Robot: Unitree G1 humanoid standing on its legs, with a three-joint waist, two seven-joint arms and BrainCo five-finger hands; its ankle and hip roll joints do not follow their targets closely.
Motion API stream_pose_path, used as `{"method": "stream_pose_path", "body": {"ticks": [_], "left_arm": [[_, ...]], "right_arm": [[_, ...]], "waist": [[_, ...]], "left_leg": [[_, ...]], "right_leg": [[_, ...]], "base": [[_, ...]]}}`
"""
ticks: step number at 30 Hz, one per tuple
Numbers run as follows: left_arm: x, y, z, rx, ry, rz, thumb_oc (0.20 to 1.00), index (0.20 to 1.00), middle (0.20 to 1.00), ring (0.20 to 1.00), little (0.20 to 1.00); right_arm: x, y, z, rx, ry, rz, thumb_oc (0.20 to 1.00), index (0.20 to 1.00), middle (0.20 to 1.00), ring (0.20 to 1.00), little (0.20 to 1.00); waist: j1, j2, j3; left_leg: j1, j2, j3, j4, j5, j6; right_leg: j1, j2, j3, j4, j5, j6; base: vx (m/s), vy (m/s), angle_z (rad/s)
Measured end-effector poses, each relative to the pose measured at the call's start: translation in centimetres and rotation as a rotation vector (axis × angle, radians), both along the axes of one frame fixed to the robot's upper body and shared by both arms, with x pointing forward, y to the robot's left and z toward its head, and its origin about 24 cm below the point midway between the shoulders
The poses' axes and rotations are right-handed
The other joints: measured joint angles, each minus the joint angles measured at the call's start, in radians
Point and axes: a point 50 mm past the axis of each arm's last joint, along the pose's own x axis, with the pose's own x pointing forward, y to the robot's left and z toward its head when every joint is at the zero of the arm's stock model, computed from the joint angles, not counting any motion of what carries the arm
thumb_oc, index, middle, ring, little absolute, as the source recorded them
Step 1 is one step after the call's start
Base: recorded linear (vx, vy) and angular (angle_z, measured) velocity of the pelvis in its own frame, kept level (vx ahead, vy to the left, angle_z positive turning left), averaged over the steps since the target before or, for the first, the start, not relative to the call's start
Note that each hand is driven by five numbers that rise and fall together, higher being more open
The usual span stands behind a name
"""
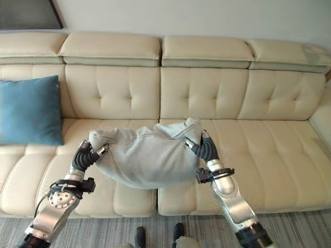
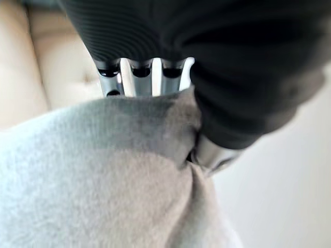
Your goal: Pick up all the scattered cushions and arrange them neatly on the sofa.
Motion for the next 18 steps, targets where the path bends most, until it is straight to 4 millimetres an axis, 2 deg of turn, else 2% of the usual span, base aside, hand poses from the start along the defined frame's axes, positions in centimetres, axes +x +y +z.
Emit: {"method": "stream_pose_path", "body": {"ticks": [4,7,9,10,12,16,18], "left_arm": [[2.8,0.1,0.9,-0.018,-0.045,0.1,0.2,0.2,0.2,0.2,0.2],[4.2,-0.3,1.4,-0.015,-0.065,0.135,0.2,0.2,0.2,0.2,0.2],[5.9,-0.8,2.3,0.002,-0.086,0.156,0.2,0.2,0.2,0.2,0.2],[7.6,-1.2,3.6,0.02,-0.111,0.18,0.2,0.2,0.2,0.2,0.2],[9.1,-1.5,5.8,0.031,-0.168,0.209,0.2,0.2,0.2,0.2,0.2],[11.6,-2.4,10.1,0.092,-0.268,0.242,0.2,0.2,0.2,0.2,0.2],[11.9,-2.7,11.8,0.088,-0.318,0.251,0.2,0.2,0.2,0.2,0.2]], "right_arm": [[3.0,1.3,1.3,-0.005,-0.022,-0.022,0.2,0.2,0.2,0.2,0.2],[4.2,1.3,1.8,-0.016,-0.022,-0.062,0.2,0.2,0.2,0.2,0.2],[5.2,1.2,2.7,-0.027,-0.042,-0.093,0.2,0.2,0.2,0.2,0.2],[6.6,1.4,4.1,-0.044,-0.065,-0.125,0.2,0.2,0.2,0.2,0.2],[7.9,1.6,5.8,-0.062,-0.099,-0.155,0.2,0.2,0.2,0.2,0.2],[9.8,1.1,8.8,-0.077,-0.149,-0.238,0.2,0.2,0.2,0.2,0.2],[10.1,0.9,10.1,-0.076,-0.184,-0.26,0.2,0.2,0.2,0.2,0.2]], "waist": [[0.022,-0.001,0.003],[0.021,-0.004,0.017],[0.022,-0.001,0.025],[0.018,0.002,0.035],[0.015,0.002,0.072],[0.01,0.011,0.099],[0.007,0.02,0.119]], "left_leg": [[-0.08,0.008,0.002,0.02,0.008,0.005],[-0.121,0.016,-0.009,0.019,0.024,0.003],[-0.162,0.02,-0.013,0.019,0.033,-0.002],[-0.204,0.025,-0.015,0.016,0.046,-0.01],[-0.228,0.033,-0.018,0.012,0.062,-0.008],[-0.288,0.046,-0.032,-0.011,0.084,-0.033],[-0.295,0.052,-0.036,-0.023,0.1,-0.023]], "right_leg": [[-0.06,0.008,-0.002,-0.022,0.033,-0.008],[-0.095,0.017,-0.01,-0.031,0.047,-0.019],[-0.134,0.021,-0.016,-0.03,0.048,-0.018],[-0.172,0.027,-0.02,-0.04,0.064,-0.022],[-0.184,0.035,-0.032,-0.066,0.092,-0.034],[-0.233,0.053,-0.04,-0.102,0.117,-0.048],[-0.24,0.063,-0.045,-0.11,0.13,-0.061]], "base": [[-0.08,-0.044,0.0],[-0.07,-0.059,0.06],[-0.04,-0.065,0.07],[-0.02,-0.064,0.03],[-0.02,-0.076,0.01],[0.0,-0.048,0.05],[0.01,-0.036,0.02]]}}
